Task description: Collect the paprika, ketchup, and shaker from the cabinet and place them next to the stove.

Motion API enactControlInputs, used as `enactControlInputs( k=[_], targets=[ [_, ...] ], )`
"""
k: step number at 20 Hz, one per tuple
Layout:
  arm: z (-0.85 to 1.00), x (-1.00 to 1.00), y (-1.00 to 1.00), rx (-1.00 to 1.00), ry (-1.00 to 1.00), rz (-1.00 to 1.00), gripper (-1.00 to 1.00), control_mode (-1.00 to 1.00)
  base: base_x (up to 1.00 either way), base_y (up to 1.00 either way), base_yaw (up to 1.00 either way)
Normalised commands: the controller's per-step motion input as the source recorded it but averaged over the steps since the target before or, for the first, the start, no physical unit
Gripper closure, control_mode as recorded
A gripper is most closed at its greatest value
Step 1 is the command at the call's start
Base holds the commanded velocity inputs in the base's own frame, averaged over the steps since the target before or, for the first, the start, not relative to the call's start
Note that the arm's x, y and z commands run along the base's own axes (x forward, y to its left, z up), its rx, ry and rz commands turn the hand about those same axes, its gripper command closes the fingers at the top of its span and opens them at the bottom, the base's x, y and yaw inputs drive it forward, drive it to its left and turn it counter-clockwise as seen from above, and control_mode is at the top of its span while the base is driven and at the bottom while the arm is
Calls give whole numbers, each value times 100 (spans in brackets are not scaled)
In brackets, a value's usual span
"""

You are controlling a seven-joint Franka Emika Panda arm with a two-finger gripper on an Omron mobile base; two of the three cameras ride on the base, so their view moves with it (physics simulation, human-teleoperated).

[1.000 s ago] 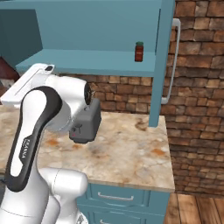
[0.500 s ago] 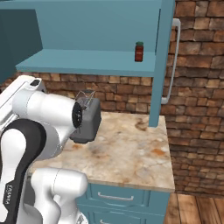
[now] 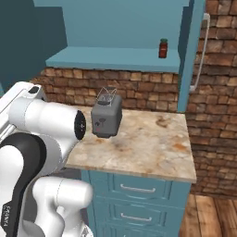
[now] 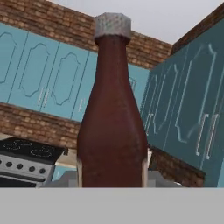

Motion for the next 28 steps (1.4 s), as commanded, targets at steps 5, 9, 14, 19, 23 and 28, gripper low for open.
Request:
enactControlInputs(
  k=[5, 9, 14, 19, 23, 28],
  targets=[
    [0, 0, 0, 0, 0, 0, 100, 100, -17, 87, 26],
    [0, 0, 0, 0, 0, 0, 100, 100, -9, 80, 33],
    [0, 0, 0, 0, 0, 0, 100, 100, -1, 76, 37],
    [0, 0, 0, 0, 0, 0, 100, 100, 0, 73, 37],
    [0, 0, 0, 0, 0, 0, 100, 100, 0, 74, 36],
    [0, 0, 0, 0, 0, 0, 100, 100, 0, 71, 36]
  ],
)
